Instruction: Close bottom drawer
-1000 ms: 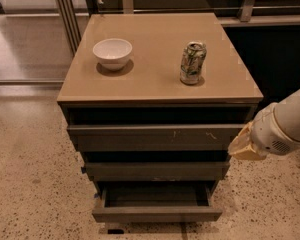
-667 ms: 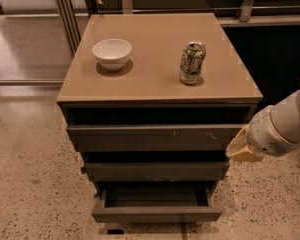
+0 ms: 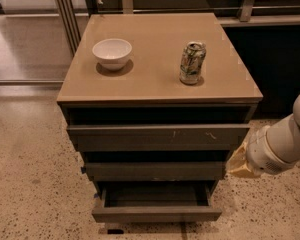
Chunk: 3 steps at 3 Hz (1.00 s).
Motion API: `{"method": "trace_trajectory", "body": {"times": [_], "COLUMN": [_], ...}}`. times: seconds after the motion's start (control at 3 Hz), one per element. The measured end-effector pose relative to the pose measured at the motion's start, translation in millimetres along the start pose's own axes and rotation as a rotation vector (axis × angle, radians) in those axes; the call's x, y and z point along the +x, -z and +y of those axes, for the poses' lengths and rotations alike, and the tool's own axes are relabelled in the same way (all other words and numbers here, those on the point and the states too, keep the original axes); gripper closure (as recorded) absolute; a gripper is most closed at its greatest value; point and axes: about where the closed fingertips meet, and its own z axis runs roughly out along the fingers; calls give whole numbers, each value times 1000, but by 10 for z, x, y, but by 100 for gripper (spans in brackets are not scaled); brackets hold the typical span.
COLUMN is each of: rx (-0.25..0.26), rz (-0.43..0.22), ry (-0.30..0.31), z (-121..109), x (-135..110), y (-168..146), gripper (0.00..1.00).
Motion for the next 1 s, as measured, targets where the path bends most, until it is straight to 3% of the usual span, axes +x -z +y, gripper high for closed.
{"method": "trace_trajectory", "body": {"times": [0.67,1.0], "rx": [-141,-207], "rz": [-100,-123], "ry": [-27,-53], "z": [467,628], "x": [759,839], "y": [-1649,-1971], "gripper": [100,100]}}
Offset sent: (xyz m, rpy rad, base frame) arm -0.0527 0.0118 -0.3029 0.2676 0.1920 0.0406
